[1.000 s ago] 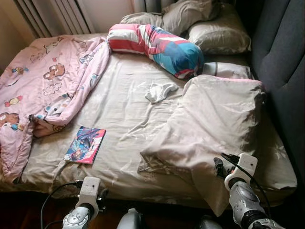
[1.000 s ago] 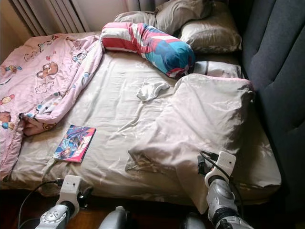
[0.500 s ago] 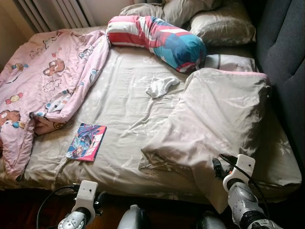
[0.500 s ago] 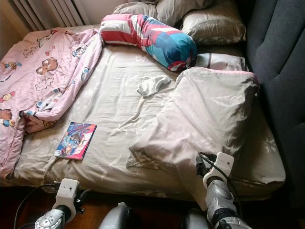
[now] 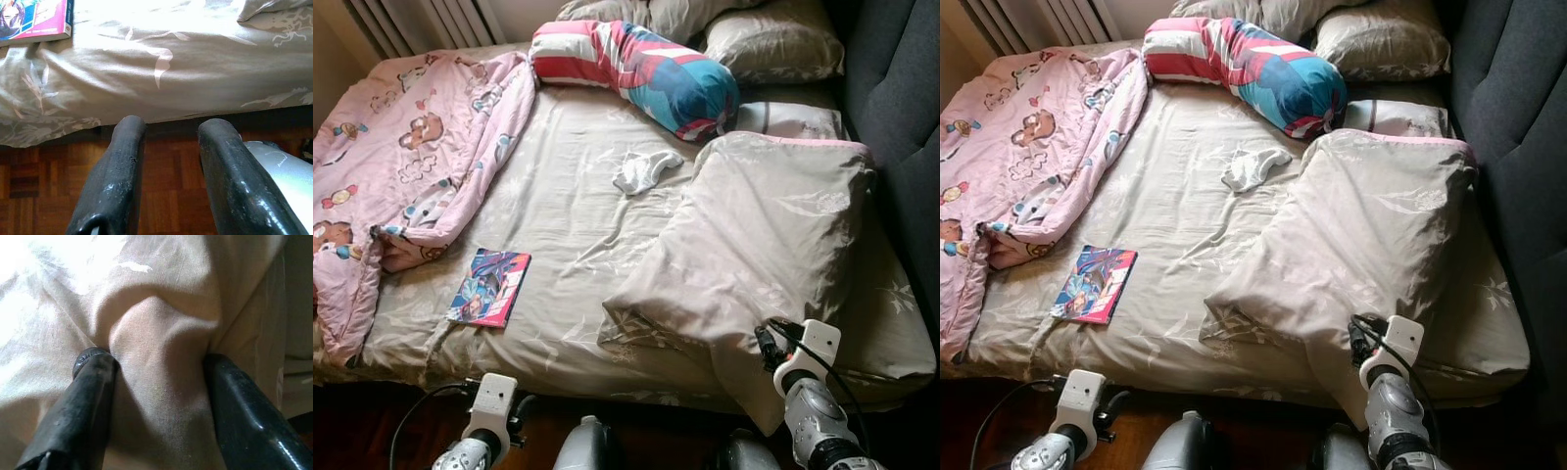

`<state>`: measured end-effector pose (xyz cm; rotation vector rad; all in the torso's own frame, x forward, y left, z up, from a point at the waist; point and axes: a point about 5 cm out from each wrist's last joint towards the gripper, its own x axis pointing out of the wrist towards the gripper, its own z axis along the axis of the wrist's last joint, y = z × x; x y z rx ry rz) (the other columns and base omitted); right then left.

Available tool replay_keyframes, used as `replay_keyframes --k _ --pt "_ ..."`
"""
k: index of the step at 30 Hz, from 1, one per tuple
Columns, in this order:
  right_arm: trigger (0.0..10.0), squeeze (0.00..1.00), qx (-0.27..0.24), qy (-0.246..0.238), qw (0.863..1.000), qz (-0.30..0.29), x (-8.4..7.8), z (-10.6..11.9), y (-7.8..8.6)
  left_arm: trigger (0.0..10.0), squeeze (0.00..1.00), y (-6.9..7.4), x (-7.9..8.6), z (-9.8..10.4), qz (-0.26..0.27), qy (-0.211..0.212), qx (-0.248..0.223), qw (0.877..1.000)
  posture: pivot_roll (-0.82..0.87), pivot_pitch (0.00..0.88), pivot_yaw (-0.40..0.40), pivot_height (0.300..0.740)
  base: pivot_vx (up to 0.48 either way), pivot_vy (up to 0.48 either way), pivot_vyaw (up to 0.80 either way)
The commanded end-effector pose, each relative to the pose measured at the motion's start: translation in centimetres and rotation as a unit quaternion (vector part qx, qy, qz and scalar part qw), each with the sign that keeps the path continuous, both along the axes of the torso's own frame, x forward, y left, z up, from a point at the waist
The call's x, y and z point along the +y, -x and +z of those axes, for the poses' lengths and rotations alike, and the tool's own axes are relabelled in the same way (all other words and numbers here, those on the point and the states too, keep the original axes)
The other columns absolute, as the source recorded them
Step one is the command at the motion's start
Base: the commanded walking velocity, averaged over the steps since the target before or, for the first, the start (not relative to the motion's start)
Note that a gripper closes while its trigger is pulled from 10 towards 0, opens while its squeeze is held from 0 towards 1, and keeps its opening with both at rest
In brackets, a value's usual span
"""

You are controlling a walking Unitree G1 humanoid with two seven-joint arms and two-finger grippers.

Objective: Clean up the room

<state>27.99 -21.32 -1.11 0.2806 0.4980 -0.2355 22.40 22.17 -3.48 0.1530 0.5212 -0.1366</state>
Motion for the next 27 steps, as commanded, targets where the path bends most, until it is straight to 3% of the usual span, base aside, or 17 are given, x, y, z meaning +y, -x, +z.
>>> replay_keyframes --k 1,21,27 --pt "0.0 0.00 0.069 -0.017 0.997 0.014 1.4 -2.6 2.5 10.0 0.00 1.1 0.4 -0.9 0.005 -0.003 0.029 1.000 0.11 0.232 0.157 0.656 0.000 0.000 0.00" --pt "0.0 0.00 0.072 0.002 0.997 0.018 1.5 -2.5 2.3 10.0 0.00 1.0 0.4 -1.0 0.014 -0.004 0.039 0.999 0.09 0.195 0.135 0.656 0.000 0.000 0.00" --pt "0.0 0.00 0.078 0.031 0.996 -0.015 -0.1 -2.2 2.3 10.0 0.00 0.9 0.1 -1.2 0.018 -0.004 0.049 0.999 0.05 0.167 0.131 0.656 0.000 0.000 0.00"
